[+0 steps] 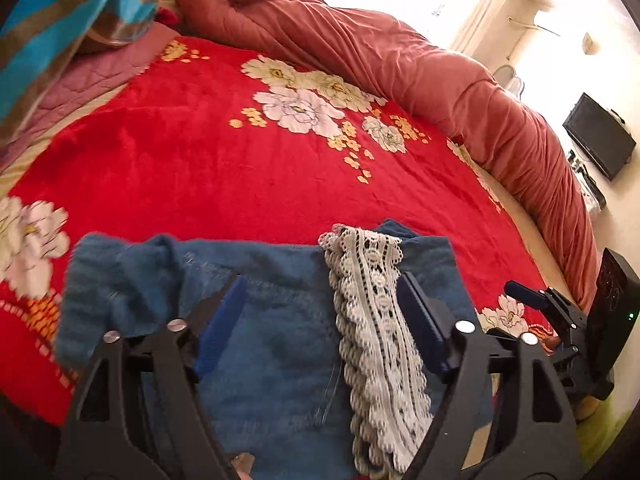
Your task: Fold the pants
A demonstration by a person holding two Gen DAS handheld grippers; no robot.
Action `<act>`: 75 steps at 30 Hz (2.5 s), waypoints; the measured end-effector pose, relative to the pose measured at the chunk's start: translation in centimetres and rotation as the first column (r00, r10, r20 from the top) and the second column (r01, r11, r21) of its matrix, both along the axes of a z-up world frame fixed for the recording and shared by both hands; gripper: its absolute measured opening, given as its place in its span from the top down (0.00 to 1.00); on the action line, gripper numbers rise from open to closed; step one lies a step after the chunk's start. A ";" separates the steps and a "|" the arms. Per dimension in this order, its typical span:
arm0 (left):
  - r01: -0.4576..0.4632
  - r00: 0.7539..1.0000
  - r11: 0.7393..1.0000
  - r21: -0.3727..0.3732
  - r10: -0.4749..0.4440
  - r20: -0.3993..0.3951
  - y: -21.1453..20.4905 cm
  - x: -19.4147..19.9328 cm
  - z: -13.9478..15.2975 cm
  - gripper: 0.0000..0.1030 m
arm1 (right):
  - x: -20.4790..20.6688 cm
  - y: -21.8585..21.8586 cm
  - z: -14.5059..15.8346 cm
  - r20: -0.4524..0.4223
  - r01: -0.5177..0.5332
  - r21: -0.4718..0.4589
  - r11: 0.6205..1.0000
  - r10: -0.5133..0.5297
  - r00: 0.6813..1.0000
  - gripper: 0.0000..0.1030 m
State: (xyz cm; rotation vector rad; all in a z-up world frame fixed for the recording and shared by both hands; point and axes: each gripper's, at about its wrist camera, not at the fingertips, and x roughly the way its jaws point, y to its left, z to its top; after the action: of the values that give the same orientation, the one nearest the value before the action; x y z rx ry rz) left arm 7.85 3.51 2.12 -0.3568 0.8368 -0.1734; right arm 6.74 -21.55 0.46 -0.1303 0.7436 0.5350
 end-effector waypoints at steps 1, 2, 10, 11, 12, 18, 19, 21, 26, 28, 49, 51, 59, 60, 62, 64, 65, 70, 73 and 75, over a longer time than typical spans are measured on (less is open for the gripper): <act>-0.006 1.000 1.000 0.001 0.006 0.002 0.1 -0.5 0.2 0.30 | -0.3 -0.1 0.1 0.002 -0.003 0.000 1.000 0.003 1.000 0.10; -0.008 1.000 1.000 0.003 0.008 0.003 0.2 -1.0 0.3 0.28 | -0.8 -0.1 0.2 0.006 -0.006 -0.002 1.000 0.006 1.000 0.10; -0.004 0.999 0.999 -0.039 0.002 -0.050 -0.2 -4.7 -0.6 0.25 | -2.9 -0.8 -0.1 0.002 -0.028 0.005 1.000 0.028 1.000 0.10; 0.006 0.998 0.999 -0.043 -0.008 -0.055 -0.5 -5.2 -0.8 0.28 | -3.1 -0.8 -0.2 0.001 -0.030 0.007 1.000 0.030 1.000 0.10; 0.020 0.998 0.999 -0.050 -0.023 -0.061 -0.9 -5.6 -1.0 0.33 | -3.3 -0.9 -0.3 -0.001 -0.030 0.009 0.999 0.030 1.000 0.10; 0.086 0.988 0.987 -0.134 -0.102 -0.116 -3.4 -6.8 -2.3 0.52 | -3.8 -1.5 -0.6 -0.009 -0.018 0.025 1.000 0.019 1.000 0.10; 0.088 0.987 0.989 -0.123 -0.103 -0.126 -3.7 -6.7 -2.5 0.49 | -3.8 -1.6 -0.5 -0.009 -0.018 0.028 0.999 0.018 1.000 0.10; 0.081 0.982 0.990 -0.114 -0.099 -0.159 -4.1 -6.3 -3.5 0.47 | -4.0 -1.8 -0.5 -0.007 -0.017 0.030 0.999 0.017 1.000 0.10; 0.116 0.967 0.982 -0.149 -0.146 -0.209 -5.2 -5.9 -5.4 0.85 | -3.9 -2.0 -1.1 -0.027 -0.017 0.042 0.999 0.018 0.999 0.10; 0.120 0.966 0.984 -0.134 -0.147 -0.211 -5.3 -5.9 -5.6 0.89 | -3.8 -1.7 -1.5 -0.041 -0.027 0.043 0.999 0.029 0.999 0.11; 0.161 0.971 0.984 0.079 -0.143 -0.194 -6.2 -6.9 -5.1 0.85 | -5.4 1.4 -5.6 -0.109 -0.114 -0.075 0.991 0.105 0.988 0.45; 0.161 0.971 0.984 0.081 -0.143 -0.193 -6.2 -6.9 -5.0 0.85 | -5.5 1.5 -5.7 -0.108 -0.110 -0.084 0.990 0.100 0.989 0.45; 0.159 0.973 0.982 0.102 -0.139 -0.185 -6.5 -7.1 -4.7 0.85 | -5.6 1.3 -5.3 -0.116 -0.101 -0.068 0.993 0.093 0.989 0.44; 0.159 0.973 0.982 0.105 -0.138 -0.182 -6.6 -7.2 -4.6 0.85 | -5.7 1.2 -5.2 -0.114 -0.099 -0.064 0.993 0.092 0.989 0.44; 0.157 0.975 0.981 0.109 -0.136 -0.178 -6.7 -7.3 -4.4 0.84 | -5.8 1.0 -4.9 -0.113 -0.097 -0.056 0.994 0.090 0.989 0.44; 0.156 0.976 0.981 0.114 -0.135 -0.173 -6.7 -7.4 -4.2 0.83 | -5.9 0.7 -4.6 -0.114 -0.090 -0.041 0.995 0.085 0.990 0.42; 0.155 0.976 0.981 0.116 -0.134 -0.170 -6.7 -7.5 -4.1 0.82 | -5.9 0.6 -4.5 -0.113 -0.087 -0.036 0.996 0.082 0.990 0.39; 0.151 0.979 0.980 0.131 -0.130 -0.156 -6.8 -7.8 -3.5 0.80 | -6.1 0.2 -3.6 -0.091 -0.071 -0.032 0.997 0.067 0.994 0.33; 0.147 0.981 0.979 0.142 -0.126 -0.147 -6.9 -8.0 -3.2 0.77 | -6.1 -0.2 -3.1 -0.080 -0.061 -0.027 0.998 0.058 0.995 0.29; 0.144 0.982 0.978 0.149 -0.123 -0.140 -6.9 -8.2 -2.9 0.75 | -6.2 -0.4 -2.8 -0.071 -0.055 -0.024 0.998 0.053 0.996 0.25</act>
State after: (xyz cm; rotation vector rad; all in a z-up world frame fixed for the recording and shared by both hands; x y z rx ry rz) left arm -0.34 -3.40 -0.82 -0.1630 0.9977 -0.2092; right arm 0.57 -21.94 -2.31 -0.1569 0.8179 0.5834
